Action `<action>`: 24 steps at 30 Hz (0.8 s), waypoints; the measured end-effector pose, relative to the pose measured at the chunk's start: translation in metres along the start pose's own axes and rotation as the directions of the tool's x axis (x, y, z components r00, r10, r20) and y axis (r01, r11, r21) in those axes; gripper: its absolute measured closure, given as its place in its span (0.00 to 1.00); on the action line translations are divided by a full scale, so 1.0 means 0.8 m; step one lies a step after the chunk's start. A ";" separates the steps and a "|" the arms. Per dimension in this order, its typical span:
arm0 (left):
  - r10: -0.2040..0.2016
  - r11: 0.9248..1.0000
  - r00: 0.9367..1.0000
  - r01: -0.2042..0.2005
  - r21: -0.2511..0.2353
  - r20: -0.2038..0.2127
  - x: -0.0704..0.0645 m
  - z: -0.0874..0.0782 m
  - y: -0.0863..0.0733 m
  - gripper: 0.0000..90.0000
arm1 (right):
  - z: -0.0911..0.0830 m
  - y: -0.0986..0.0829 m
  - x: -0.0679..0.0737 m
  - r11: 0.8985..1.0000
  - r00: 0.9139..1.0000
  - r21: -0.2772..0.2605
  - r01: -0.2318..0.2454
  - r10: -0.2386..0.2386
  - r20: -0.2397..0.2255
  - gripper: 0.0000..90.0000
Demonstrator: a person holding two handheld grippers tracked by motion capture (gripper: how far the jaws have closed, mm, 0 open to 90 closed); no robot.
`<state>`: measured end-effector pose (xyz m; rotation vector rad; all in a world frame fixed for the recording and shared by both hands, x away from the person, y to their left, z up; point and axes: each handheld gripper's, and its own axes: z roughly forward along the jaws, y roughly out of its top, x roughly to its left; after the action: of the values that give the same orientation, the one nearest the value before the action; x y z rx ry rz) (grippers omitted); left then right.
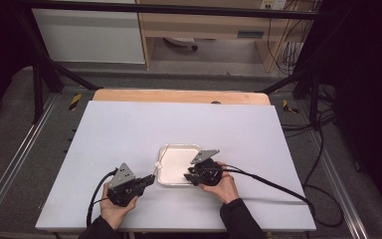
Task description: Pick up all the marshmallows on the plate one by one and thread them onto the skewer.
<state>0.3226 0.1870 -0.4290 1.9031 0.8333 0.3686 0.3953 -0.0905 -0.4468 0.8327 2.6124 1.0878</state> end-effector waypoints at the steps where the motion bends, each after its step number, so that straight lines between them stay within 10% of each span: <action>1: 0.001 1.000 1.000 -0.001 0.000 0.000 0.000 0.000 0.000 0.99 | 0.000 0.000 0.000 1.000 1.000 0.000 0.004 -0.004 0.001 0.79; 24: 0.015 1.000 1.000 -0.015 0.000 0.010 -0.003 0.001 0.000 0.99 | -0.037 0.008 -0.009 0.983 0.994 -0.154 -0.100 0.090 -0.069 0.88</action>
<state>0.3214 0.1844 -0.4290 1.9105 0.8130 0.3678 0.3928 -0.1082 -0.4215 0.9099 2.5166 1.3462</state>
